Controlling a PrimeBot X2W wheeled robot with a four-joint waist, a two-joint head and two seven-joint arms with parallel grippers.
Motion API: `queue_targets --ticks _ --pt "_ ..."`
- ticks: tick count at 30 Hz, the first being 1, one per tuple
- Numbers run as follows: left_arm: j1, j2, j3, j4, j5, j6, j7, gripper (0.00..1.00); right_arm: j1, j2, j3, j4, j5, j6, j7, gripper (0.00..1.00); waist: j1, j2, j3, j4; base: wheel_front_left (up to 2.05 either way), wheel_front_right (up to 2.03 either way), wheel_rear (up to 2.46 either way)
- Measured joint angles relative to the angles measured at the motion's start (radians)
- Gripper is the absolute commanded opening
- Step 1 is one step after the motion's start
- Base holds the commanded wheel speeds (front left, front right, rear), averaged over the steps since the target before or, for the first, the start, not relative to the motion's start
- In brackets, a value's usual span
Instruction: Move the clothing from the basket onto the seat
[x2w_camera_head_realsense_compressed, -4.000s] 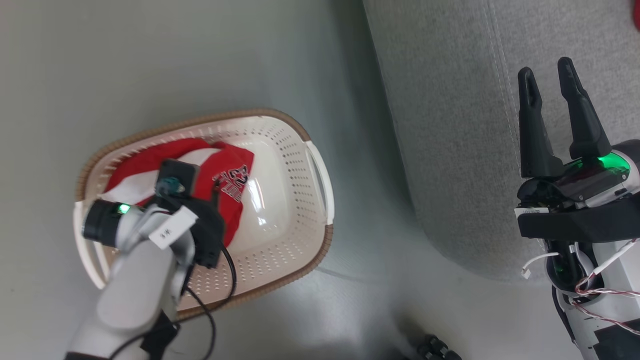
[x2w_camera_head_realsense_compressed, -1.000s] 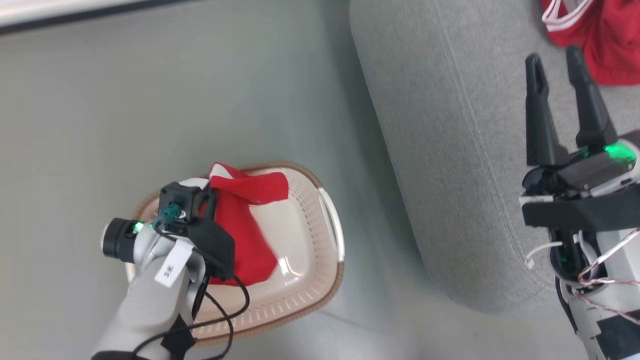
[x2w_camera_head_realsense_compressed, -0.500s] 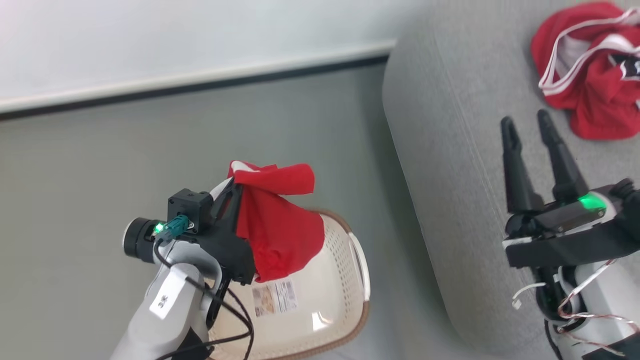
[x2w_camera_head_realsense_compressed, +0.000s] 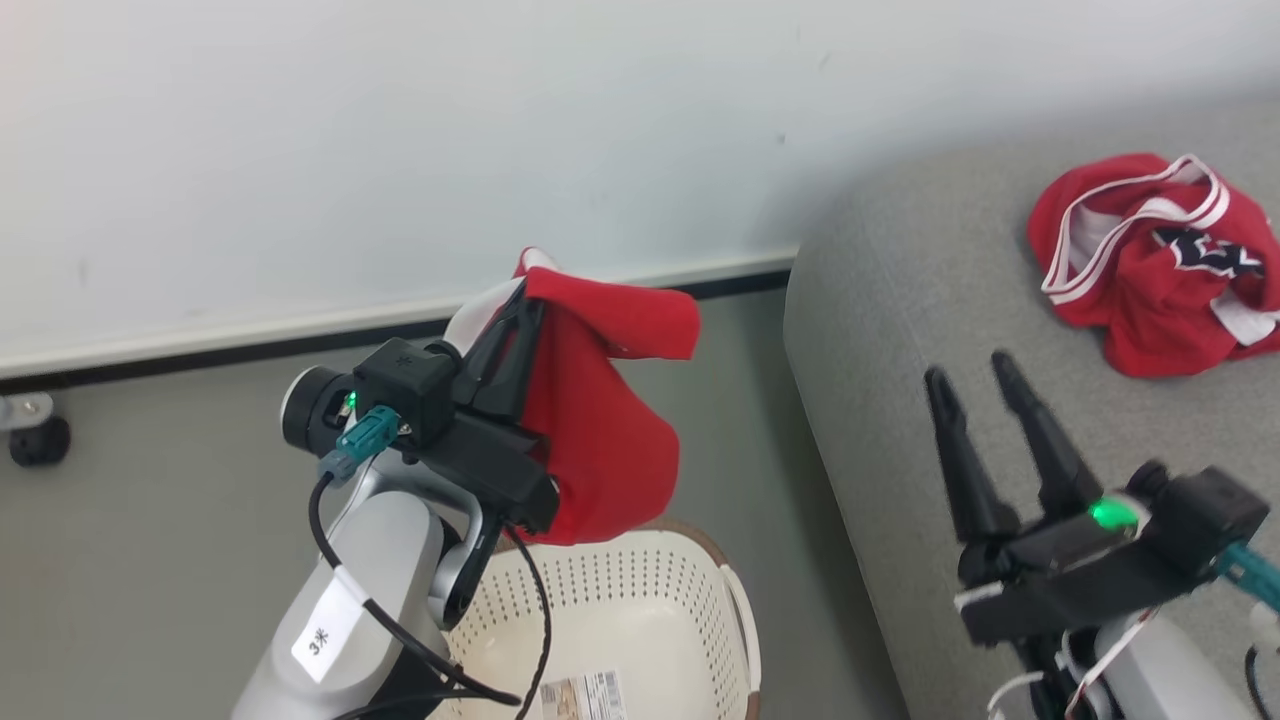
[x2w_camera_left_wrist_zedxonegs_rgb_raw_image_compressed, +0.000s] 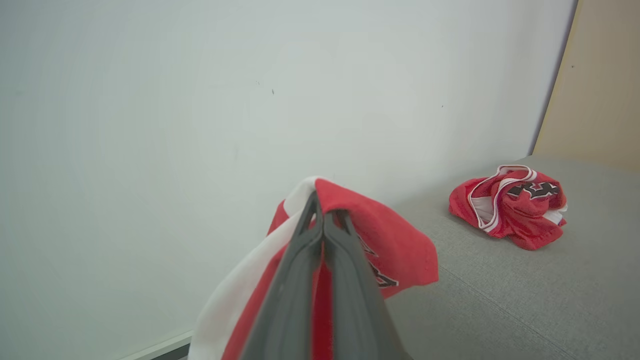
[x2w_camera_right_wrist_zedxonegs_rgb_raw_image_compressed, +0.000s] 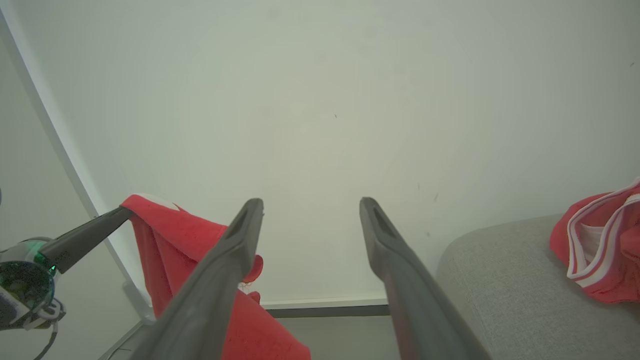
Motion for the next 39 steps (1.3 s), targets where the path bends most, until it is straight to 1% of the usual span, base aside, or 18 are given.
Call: queue_targets --ticks 4,8,11,18,24,30,34,39 --pt "-0.002 -0.003 -0.022 -0.052 0.000 0.000 0.000 0.00 0.054 0.000 0.028 -0.004 0.000 0.000 0.000 1.00 -0.0001 -0.0001 -0.045 0.002 0.00 0.00 0.00" --pt "-0.009 -0.003 -0.033 -0.084 0.000 0.000 0.000 0.00 0.065 -0.001 0.043 -0.010 0.000 0.000 0.000 1.00 0.0000 0.0001 -0.073 0.002 0.00 0.00 0.00" --pt "-0.016 -0.003 -0.037 -0.109 -0.011 -0.007 -0.003 0.00 0.072 -0.004 0.069 -0.011 0.000 0.000 0.000 1.00 0.0000 0.0001 -0.080 -0.002 0.00 0.00 0.00" --pt "-0.022 -0.004 -0.062 -0.124 -0.027 -0.008 0.002 0.00 0.073 0.000 0.144 -0.008 0.000 0.000 0.000 1.00 0.0002 0.0001 -0.075 -0.010 0.00 0.00 0.00" --pt "-0.028 -0.003 -0.079 -0.134 -0.032 -0.008 0.021 0.00 0.039 0.015 0.270 -0.007 0.009 0.000 0.000 1.00 0.0002 0.0002 -0.069 -0.008 0.00 0.00 0.00" --pt "-0.051 -0.003 -0.116 -0.140 -0.049 -0.008 0.029 0.00 -0.059 0.029 0.314 0.075 0.003 0.000 0.005 1.00 0.0003 0.0002 -0.066 0.000 0.00 0.00 0.00" --pt "-0.063 -0.003 -0.146 -0.142 -0.059 -0.008 0.034 0.00 -0.113 0.047 0.346 0.169 -0.001 0.000 0.028 1.00 0.0002 0.0001 -0.068 0.009 0.00 0.00 0.00" --pt "-0.066 -0.004 -0.213 -0.163 -0.100 -0.006 0.034 0.00 -0.151 0.070 0.385 0.268 -0.002 0.000 0.037 1.00 0.0002 0.0002 -0.071 0.023 0.00 0.00 0.00"
